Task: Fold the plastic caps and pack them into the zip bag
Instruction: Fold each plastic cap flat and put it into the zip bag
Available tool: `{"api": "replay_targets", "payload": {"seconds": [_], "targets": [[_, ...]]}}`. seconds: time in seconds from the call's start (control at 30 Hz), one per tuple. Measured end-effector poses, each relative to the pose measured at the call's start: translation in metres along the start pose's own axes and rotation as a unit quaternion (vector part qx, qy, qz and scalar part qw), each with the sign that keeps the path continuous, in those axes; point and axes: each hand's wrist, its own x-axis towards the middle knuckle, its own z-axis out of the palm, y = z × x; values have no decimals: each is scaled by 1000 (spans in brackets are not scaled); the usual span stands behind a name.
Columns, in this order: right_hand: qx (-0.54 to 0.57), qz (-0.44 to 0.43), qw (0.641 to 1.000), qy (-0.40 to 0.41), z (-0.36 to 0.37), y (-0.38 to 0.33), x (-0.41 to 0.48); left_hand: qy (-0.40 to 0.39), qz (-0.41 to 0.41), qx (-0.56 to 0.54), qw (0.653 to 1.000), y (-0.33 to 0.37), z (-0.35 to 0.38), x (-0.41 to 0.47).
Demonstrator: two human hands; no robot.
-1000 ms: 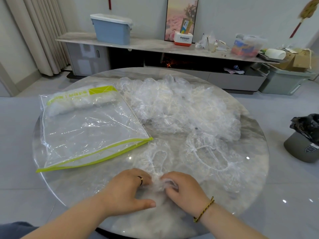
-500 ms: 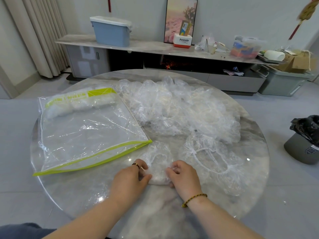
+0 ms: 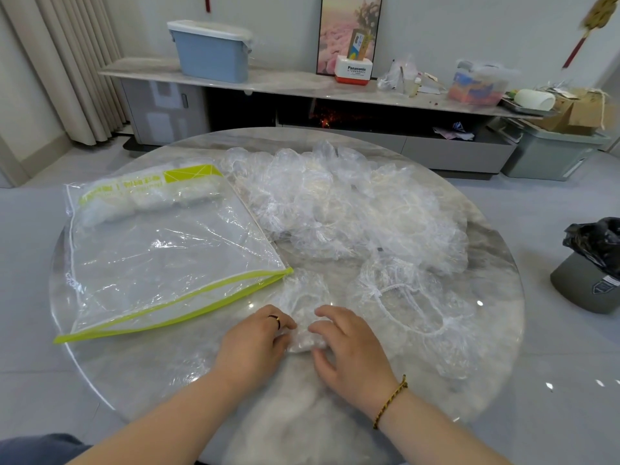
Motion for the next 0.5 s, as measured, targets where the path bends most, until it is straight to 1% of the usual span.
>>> {"api": "replay_targets", "payload": {"seconds": [0.07,0.13,0.17,0.2,0.27,0.37,0.43,0.5], "targets": [[-27,2,998,-50,4,1,-3,-12,17,40,999,-1,-1,0],[-33,39,995,-84,5,1,-3,2,63,69,996,0,-4,1],[-30,56,994,-91,5,2,-2,-17,69,59,996,1,-6,1],[-30,74,992,-103,4,2,-1,-14,95,67,993,-1,-5,2],[-40,95,988,-115,4,2,2,4,130,124,984,-6,-4,2],[-63,97,989,-94,6,2,4,10,137,176,975,-5,-7,2],[-71,94,990,-82,7,3,4,33,135,190,972,-6,-5,5],[-76,93,990,-78,7,3,3,60,136,180,972,-7,-3,6]]}}
